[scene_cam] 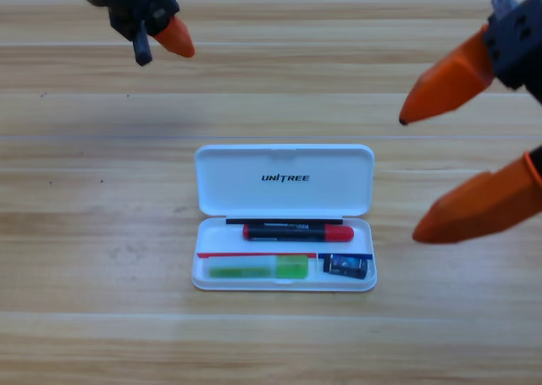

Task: Clean up eraser and pencils

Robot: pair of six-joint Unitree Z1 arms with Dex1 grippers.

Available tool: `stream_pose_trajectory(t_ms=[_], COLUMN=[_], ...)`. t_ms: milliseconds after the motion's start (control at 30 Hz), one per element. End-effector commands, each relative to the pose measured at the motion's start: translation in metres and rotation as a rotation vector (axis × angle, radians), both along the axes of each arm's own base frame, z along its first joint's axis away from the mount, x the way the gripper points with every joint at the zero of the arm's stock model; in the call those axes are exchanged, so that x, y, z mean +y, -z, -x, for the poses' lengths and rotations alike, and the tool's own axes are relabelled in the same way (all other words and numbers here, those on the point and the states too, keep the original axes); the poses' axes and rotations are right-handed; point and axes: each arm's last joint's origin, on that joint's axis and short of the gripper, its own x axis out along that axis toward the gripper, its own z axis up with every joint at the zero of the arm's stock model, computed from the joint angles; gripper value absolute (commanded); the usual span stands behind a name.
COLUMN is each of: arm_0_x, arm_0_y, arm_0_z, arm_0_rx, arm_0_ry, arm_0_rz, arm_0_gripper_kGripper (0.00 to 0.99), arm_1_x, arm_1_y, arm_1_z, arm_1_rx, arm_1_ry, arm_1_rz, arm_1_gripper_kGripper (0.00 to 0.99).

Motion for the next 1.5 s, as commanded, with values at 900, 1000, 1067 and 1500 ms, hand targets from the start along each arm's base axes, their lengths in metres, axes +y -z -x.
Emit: stream_pose_trajectory(t_ms=[900,1000,1067,1500], arm_0_x=[-0.028,-0.037,-0.043,-0.07], arm_0_y=[0.107,0.107,0.109,0.129], arm_0_z=[0.003,0.013,0.021,0.069], arm_0_rx=[0.577,0.6,0.616,0.649], arm_0_ry=[0.271,0.313,0.336,0.424], arm_0_rz=[0.224,0.211,0.2,0.113], arm_0_gripper_kGripper=[0.0,0.0,0.0,0.0], arm_1_x=[-0.009,-0.009,-0.009,-0.005], arm_1_y=[0.006,0.007,0.006,0.01], arm_1_z=[0.018,0.018,0.018,0.016], arm_1_rx=[0.024,0.026,0.026,0.04], arm_1_ry=[-0.059,-0.06,-0.059,-0.058], arm_1_rz=[-0.051,-0.051,-0.052,-0.043], arm_1_gripper_kGripper=[0.99,0.99,0.99,0.99])
